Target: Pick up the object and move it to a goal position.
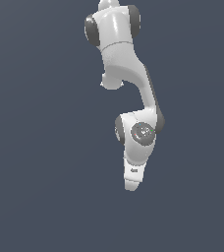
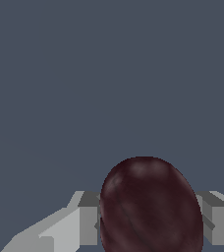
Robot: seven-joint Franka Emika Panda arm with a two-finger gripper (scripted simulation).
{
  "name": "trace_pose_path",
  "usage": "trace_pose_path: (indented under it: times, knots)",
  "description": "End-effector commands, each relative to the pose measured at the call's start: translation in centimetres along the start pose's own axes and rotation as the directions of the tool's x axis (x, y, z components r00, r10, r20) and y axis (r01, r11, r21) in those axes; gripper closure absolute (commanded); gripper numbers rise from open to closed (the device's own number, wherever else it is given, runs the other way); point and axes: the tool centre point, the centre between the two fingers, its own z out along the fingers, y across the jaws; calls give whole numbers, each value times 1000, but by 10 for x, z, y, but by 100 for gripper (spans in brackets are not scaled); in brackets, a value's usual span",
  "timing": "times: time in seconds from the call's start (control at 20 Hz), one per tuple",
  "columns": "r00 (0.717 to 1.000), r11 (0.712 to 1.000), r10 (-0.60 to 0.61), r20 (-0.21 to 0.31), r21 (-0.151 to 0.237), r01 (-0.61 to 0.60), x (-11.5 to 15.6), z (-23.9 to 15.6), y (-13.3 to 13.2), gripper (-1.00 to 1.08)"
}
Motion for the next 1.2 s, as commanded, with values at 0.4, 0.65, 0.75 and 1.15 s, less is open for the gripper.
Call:
trace_pose_path:
  times: [0.4,0.65,0.75,1.15]
  knots:
    - [1000,1000,0,0,0,0,-7,-3,2,108]
    - [1000,1000,0,0,0,0,-36,-12,9,108]
    - [1000,1000,0,0,0,0,-54,-18,13,108]
    - [1000,1000,0,0,0,0,-142,-49,36,108]
